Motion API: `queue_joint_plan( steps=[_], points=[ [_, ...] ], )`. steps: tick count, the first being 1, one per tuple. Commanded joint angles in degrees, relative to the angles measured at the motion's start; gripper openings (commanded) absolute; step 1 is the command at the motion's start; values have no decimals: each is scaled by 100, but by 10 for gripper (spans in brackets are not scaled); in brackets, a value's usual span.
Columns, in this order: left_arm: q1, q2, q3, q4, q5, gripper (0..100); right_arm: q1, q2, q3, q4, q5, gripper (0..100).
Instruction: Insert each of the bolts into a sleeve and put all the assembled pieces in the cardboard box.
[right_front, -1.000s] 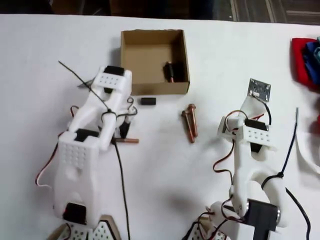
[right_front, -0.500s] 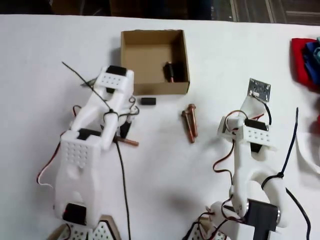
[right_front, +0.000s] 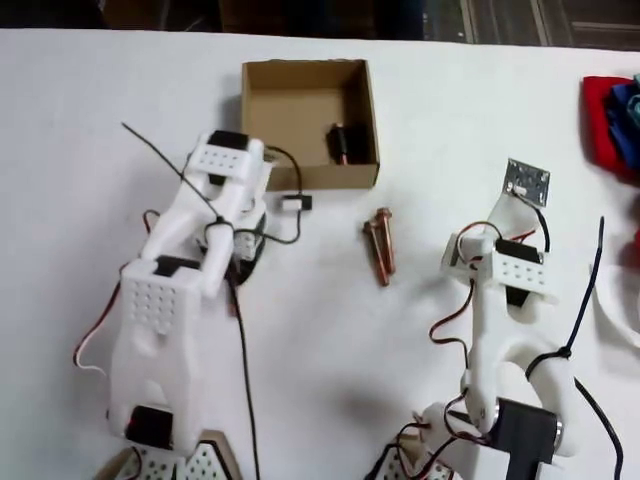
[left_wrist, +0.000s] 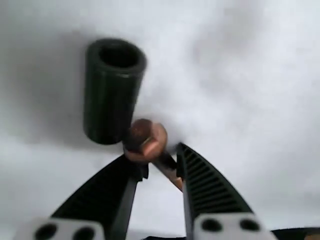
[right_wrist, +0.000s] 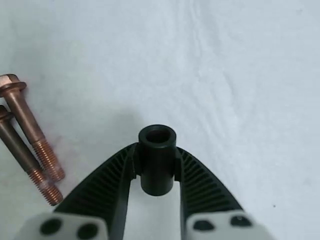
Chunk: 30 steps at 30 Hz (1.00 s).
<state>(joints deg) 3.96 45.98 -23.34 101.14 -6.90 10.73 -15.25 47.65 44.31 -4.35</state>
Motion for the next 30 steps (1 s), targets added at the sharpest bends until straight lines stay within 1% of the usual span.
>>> queue_joint_plan(
  steps=[1,3,7,19,23,25,27,30],
  points=[
    [-44,-299,31,97,-325,109,57,-277,-141,-66,-18,20],
    [-44,-378,31,70,-264,109,57,-277,-141,-66,-18,20],
    [-53,-396,31,62,360,113,48,-277,-141,-66,-18,20],
    [-79,-448,-75,-123,510,114,48,-277,-141,-57,-18,20],
    [-105,-404,-418,-114,1336,114,48,-277,-141,-57,-18,20],
    [-97,-396,-541,-114,1626,114,48,-277,-141,-57,-18,20],
    [-79,-396,-593,-132,1776,114,48,-277,-141,-66,-18,20],
    [-79,-369,-541,-132,1785,114,48,-277,-141,-66,-18,20]
  ],
)
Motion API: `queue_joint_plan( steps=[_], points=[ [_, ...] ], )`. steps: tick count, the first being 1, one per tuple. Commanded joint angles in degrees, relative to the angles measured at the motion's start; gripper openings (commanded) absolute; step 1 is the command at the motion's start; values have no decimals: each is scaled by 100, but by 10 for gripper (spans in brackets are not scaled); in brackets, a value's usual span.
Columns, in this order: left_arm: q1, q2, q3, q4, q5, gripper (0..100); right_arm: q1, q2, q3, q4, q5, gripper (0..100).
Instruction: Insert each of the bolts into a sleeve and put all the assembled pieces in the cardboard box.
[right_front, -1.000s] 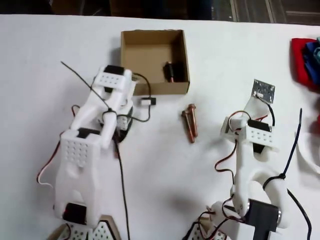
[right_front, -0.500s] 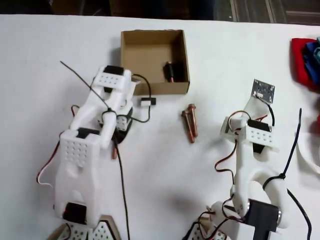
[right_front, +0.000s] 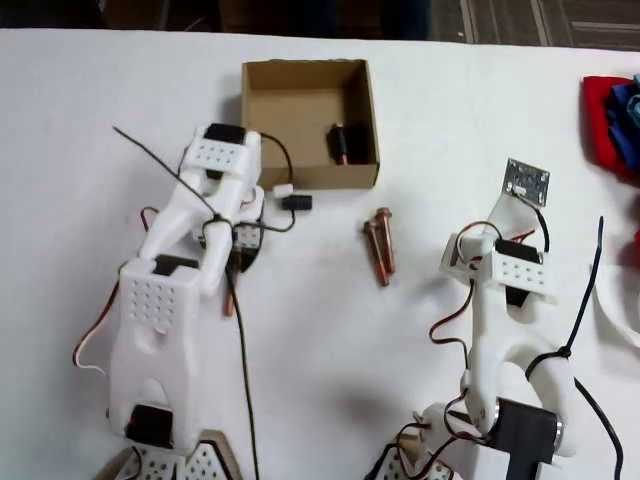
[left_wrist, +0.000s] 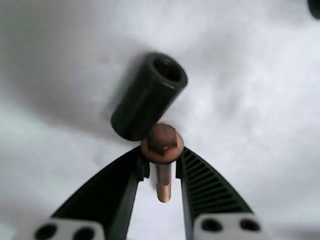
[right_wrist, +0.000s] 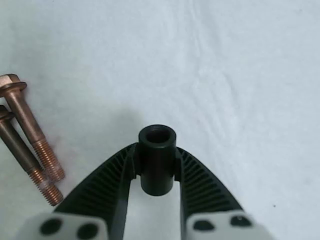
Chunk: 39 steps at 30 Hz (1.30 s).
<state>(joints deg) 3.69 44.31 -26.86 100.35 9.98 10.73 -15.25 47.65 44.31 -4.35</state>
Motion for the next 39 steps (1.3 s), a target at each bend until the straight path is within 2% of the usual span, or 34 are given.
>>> queue_joint_plan(
  steps=[1,10,13,15,19,27,33,36,39],
  points=[
    [-70,-167,-189,-53,97,114,48,-277,-141,-66,-18,20],
    [-44,756,-242,62,123,109,84,-277,-141,-57,-18,20],
    [-35,747,-233,167,97,85,84,-277,-141,-57,-18,20],
    [-79,686,-242,167,88,15,75,-277,-141,-57,-18,20],
    [-35,290,-189,167,88,24,57,-286,-141,-57,-9,20],
    [290,-1257,-66,202,123,24,40,-295,-141,-48,273,20],
    [1020,-3262,1534,123,123,25,-119,-848,35,48,308,20],
    [1380,-4448,2527,-607,123,25,-479,-1288,325,31,308,20],
    [1336,-5688,3547,-2013,149,25,-813,-1719,633,-4,308,21]
  ],
)
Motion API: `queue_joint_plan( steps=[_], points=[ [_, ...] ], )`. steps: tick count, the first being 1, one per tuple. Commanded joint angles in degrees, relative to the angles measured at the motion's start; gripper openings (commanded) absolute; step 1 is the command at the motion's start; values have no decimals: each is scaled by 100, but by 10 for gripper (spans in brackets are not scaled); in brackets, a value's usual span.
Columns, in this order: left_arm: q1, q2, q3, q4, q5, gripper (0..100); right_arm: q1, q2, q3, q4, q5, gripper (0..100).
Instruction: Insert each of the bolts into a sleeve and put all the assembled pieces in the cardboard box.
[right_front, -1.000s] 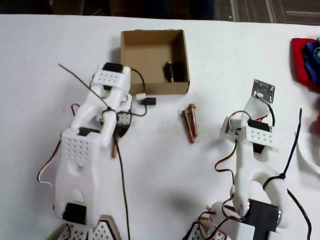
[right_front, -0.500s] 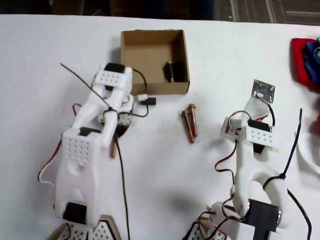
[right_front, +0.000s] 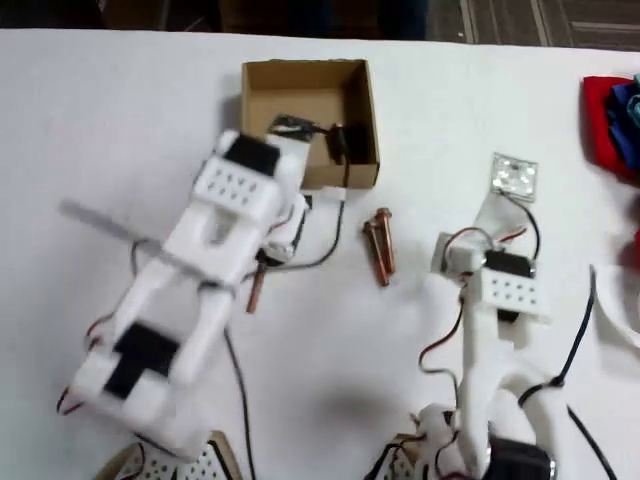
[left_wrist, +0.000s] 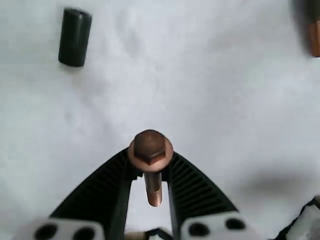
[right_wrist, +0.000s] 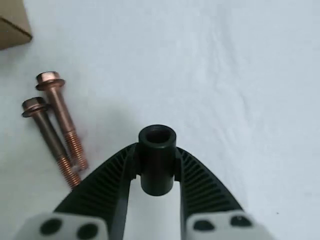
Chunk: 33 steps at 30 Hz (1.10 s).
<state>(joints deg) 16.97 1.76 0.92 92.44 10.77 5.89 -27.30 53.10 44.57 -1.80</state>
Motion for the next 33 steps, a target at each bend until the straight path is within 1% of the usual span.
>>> queue_joint_plan(
  steps=[1,3,6,9,13,15,19,22,24,27,30,33],
  points=[
    [-62,-1811,1121,-1688,167,25,-382,-629,158,-31,53,21],
    [-202,-2488,1807,-2549,492,25,-400,-787,229,-31,53,21],
    [-264,-3358,2747,-3596,1240,25,-444,-866,255,-31,53,23],
    [-246,-4009,3495,-4563,1776,25,-752,-901,255,-4,18,23],
    [-237,-4668,4330,-5820,1723,25,-1376,-919,264,22,9,22],
    [-237,-4923,4585,-6189,1723,26,-1622,-919,264,110,9,22],
    [-246,-5301,4743,-6286,1732,26,-1991,-989,264,171,0,21],
    [-229,-5415,4752,-6286,1741,26,-2132,-1305,352,127,-44,21],
    [-229,-5407,4752,-6286,1758,26,-2211,-1666,607,-57,-431,21],
    [-220,-5415,4716,-6286,1767,26,-2299,-2369,1284,-752,-1081,21],
    [-132,-5433,4593,-6286,1767,26,-2255,-3231,2180,-1798,-1108,21],
    [105,-5407,4549,-6286,1749,26,-2290,-4171,3182,-2809,-1029,21]
  ],
)
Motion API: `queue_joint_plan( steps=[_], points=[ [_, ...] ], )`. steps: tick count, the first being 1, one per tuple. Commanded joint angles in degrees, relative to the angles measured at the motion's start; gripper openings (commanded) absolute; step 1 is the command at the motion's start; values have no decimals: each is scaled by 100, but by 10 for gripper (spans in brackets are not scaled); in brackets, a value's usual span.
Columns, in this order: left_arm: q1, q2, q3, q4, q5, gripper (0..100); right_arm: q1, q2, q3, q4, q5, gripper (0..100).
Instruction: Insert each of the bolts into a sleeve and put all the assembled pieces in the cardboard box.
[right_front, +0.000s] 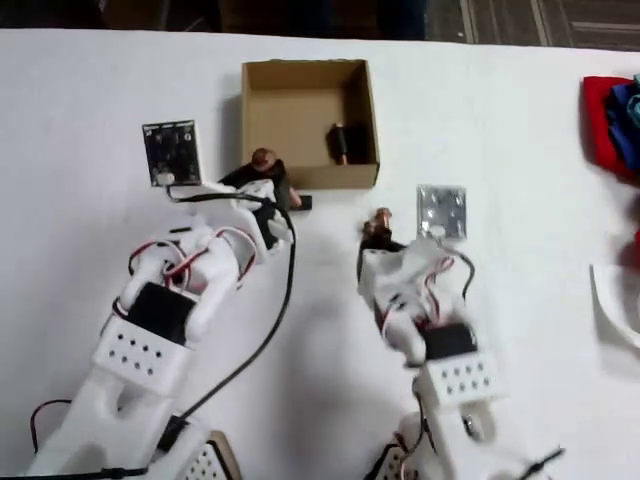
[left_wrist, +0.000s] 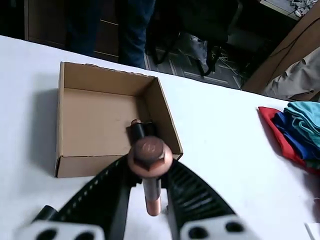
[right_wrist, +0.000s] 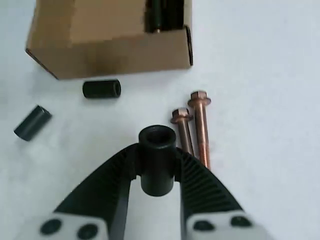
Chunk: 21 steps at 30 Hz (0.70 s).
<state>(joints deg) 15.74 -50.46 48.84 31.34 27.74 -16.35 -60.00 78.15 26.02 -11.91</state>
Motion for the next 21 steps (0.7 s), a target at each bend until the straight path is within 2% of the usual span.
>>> queue_joint_plan(
  steps=[1,5,10,13,18,21],
  points=[
    [290,-185,-233,-176,53,26,-66,-1209,985,-1244,-35,21],
    [369,-185,-479,-176,70,26,-75,-2422,1934,-1921,-35,20],
    [651,-176,-936,79,53,26,-110,-3284,1916,-1095,-26,20],
    [958,-167,-1156,343,53,26,-453,-3380,1916,-752,35,20],
    [1020,-167,-1095,360,53,26,-1121,-3380,1916,-391,1037,21],
    [1029,-167,-901,360,44,26,-1147,-3380,1916,-400,1178,21]
  ],
)
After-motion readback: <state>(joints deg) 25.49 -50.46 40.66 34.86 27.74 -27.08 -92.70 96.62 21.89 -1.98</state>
